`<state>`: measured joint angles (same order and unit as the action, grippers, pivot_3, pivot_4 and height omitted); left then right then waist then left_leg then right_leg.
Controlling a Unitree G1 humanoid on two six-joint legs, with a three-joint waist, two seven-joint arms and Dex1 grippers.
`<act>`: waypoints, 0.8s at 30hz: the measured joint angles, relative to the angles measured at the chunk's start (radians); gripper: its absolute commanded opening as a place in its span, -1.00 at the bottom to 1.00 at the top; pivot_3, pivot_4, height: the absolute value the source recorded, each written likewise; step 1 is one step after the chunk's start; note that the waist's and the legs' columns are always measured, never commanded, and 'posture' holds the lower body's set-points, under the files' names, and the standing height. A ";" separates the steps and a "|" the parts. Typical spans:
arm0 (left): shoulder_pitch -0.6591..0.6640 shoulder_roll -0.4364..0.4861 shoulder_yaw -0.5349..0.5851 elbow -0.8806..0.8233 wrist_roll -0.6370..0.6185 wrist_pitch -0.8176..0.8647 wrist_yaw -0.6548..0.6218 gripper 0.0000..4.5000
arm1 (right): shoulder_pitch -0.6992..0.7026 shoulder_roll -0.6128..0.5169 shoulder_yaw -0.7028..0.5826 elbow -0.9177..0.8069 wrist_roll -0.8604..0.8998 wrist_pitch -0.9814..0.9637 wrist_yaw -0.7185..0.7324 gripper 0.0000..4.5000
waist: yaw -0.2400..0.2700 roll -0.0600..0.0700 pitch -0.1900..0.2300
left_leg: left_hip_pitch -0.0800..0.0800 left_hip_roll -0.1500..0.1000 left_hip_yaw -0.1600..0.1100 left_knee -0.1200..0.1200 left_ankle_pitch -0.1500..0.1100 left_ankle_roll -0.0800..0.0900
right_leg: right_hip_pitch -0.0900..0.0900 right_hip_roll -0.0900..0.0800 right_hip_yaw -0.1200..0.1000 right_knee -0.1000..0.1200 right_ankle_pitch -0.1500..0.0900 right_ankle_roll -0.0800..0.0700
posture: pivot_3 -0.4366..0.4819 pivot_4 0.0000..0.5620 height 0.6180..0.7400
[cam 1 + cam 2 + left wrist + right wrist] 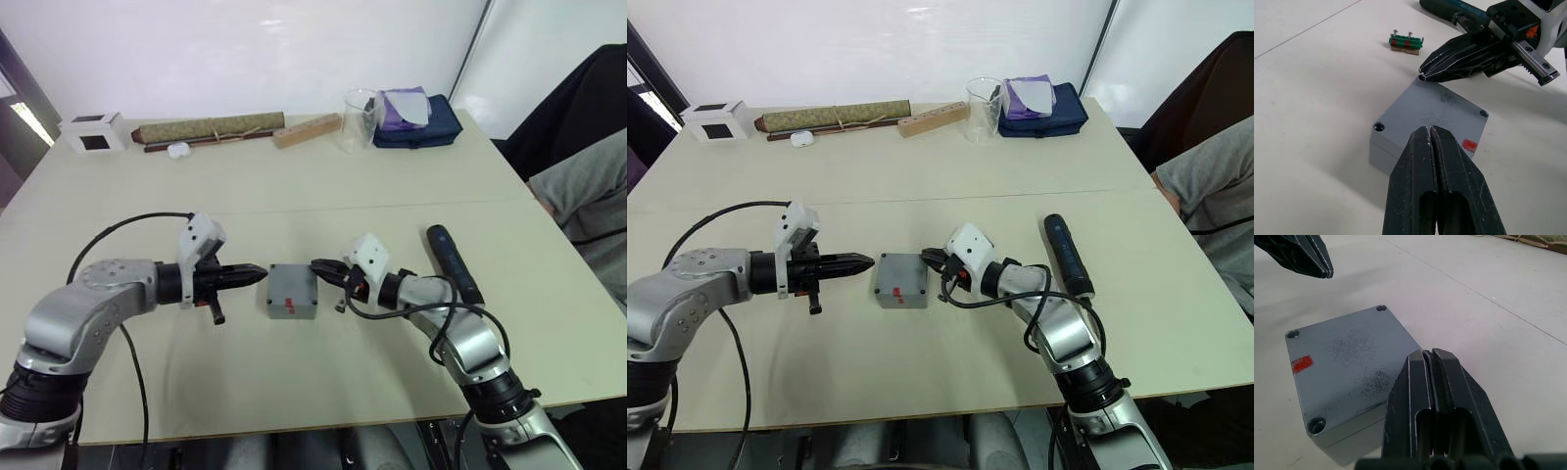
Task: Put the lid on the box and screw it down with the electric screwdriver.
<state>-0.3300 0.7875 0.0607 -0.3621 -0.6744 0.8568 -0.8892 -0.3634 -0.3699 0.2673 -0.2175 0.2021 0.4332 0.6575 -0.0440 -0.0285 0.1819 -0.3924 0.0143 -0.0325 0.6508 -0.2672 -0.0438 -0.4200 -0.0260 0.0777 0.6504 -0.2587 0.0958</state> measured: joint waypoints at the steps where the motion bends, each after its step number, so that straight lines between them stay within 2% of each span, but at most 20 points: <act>1: 0.000 -0.001 0.000 0.001 0.001 0.000 0.000 -1.00 | 0.000 0.000 0.000 0.003 -0.002 0.000 0.000 -0.41 | 0.000 0.000 0.000 | 0.000 0.000 0.000 0.000 0.000 0.000 | 0.000 0.000 0.000 0.000 0.000 0.000 | -0.05 -0.47 1.00; 7: -0.001 -0.019 -0.001 0.023 0.009 -0.019 -0.004 -1.00 | 0.000 -0.007 -0.007 -0.019 0.002 0.023 0.013 0.64 | 0.000 0.000 0.000 | 0.000 0.000 0.000 0.000 0.000 0.000 | 0.000 0.000 0.000 0.000 0.000 0.000 | -0.05 -0.47 1.00; 9: -0.017 -0.043 -0.001 0.040 0.007 -0.020 -0.006 -1.00 | -0.001 -0.008 -0.045 -0.045 0.031 0.076 0.003 0.99 | 0.001 0.000 0.000 | 0.000 0.000 0.000 0.000 0.000 0.000 | 0.000 0.000 0.000 0.000 0.000 0.000 | -0.05 -0.47 1.00; 11: -0.037 -0.050 -0.002 0.041 0.004 -0.020 -0.012 -1.00 | -0.016 -0.009 -0.107 -0.078 0.070 0.135 -0.018 0.99 | 0.002 0.000 0.000 | 0.000 0.000 0.000 0.000 0.000 0.000 | 0.000 0.000 0.000 0.000 0.000 0.000 | -0.05 -0.47 1.00; 14: -0.098 -0.055 -0.026 0.041 0.004 -0.031 -0.033 -1.00 | -0.080 -0.063 -0.248 -0.143 0.186 0.341 -0.046 0.99 | 0.007 0.000 0.000 | -0.001 -0.001 0.000 0.001 0.000 0.000 | 0.000 -0.001 0.000 0.000 0.000 0.000 | -0.05 -0.47 1.00; 15: -0.142 -0.062 -0.048 0.038 0.008 -0.039 -0.043 -1.00 | -0.127 -0.133 -0.327 -0.164 0.250 0.486 -0.050 0.99 | 0.012 0.001 0.001 | -0.001 -0.002 -0.001 0.002 0.000 0.000 | 0.001 -0.002 0.000 0.000 0.000 0.000 | -0.05 -0.47 1.00; 17: -0.196 -0.065 -0.083 0.030 0.018 -0.053 -0.065 -1.00 | -0.191 -0.255 -0.409 -0.169 0.308 0.657 -0.043 0.99 | 0.016 0.001 0.001 | -0.001 -0.002 0.000 0.001 0.000 0.000 | 0.002 -0.002 0.000 -0.001 0.000 0.000 | -0.05 -0.47 1.00; 20: -0.250 -0.068 -0.152 0.024 0.039 -0.082 -0.113 -1.00 | -0.271 -0.420 -0.439 -0.135 0.325 0.819 -0.038 0.99 | 0.017 0.001 0.001 | 0.000 -0.001 0.000 -0.001 0.000 0.000 | 0.001 -0.001 0.000 -0.002 0.000 0.000 | -0.05 -0.47 1.00; 24: -0.281 -0.079 -0.223 0.010 0.054 -0.108 -0.180 -1.00 | -0.361 -0.583 -0.388 -0.002 0.365 1.005 0.030 0.99 | 0.003 0.002 0.001 | 0.000 -0.001 0.001 -0.002 0.000 0.000 | 0.000 0.000 0.001 -0.002 0.000 0.000 | -0.05 -0.47 1.00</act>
<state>-0.6115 0.7082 -0.1625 -0.3521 -0.6203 0.7487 -1.0694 -0.7240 -0.9533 -0.1210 -0.2191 0.5668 1.4384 0.6873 -0.0415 -0.0270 0.1830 -0.3926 0.0138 -0.0315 0.6489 -0.2671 -0.0437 -0.4204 -0.0257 0.0786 0.6487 -0.2589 0.0954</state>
